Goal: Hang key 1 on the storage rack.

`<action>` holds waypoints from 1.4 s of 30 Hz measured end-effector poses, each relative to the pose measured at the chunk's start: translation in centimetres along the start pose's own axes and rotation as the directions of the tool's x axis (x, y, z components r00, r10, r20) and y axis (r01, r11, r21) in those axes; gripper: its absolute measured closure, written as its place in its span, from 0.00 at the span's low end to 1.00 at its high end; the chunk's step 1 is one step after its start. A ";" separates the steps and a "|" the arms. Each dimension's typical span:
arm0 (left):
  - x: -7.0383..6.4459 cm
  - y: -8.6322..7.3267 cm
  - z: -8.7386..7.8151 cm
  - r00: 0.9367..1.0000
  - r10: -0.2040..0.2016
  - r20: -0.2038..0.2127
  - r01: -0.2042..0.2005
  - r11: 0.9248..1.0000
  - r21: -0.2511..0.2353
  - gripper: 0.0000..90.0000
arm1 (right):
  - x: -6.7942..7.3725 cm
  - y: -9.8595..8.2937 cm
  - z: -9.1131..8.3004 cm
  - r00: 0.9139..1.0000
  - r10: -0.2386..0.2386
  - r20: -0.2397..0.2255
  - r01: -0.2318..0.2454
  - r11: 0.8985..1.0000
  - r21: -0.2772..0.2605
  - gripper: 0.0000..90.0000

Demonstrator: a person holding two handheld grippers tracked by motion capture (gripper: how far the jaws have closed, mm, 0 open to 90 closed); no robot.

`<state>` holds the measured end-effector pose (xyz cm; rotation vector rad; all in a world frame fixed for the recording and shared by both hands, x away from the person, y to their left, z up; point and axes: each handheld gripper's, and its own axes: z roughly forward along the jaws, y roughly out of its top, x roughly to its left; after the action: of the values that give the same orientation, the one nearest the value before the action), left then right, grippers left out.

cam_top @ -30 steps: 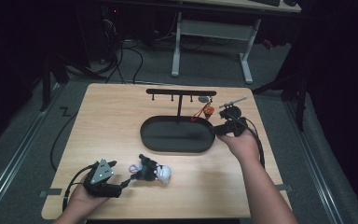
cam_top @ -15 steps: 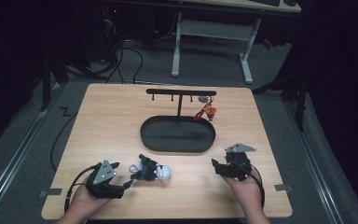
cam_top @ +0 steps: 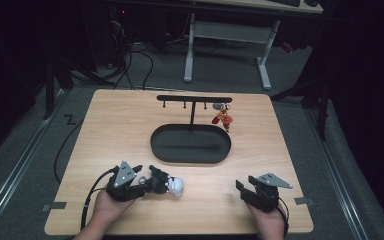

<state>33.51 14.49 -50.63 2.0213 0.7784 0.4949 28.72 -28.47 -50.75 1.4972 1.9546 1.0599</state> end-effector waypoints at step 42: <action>-13.7 6.5 11.4 0.977 0.139 0.159 -0.154 0.984 0.087 1.00 | -1.5 -2.0 -3.4 0.996 0.069 0.065 -0.069 0.998 0.002 0.57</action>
<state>32.62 -4.43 -51.78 2.1907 0.5725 0.3855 25.45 -31.10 -50.42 1.5916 1.8744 1.0236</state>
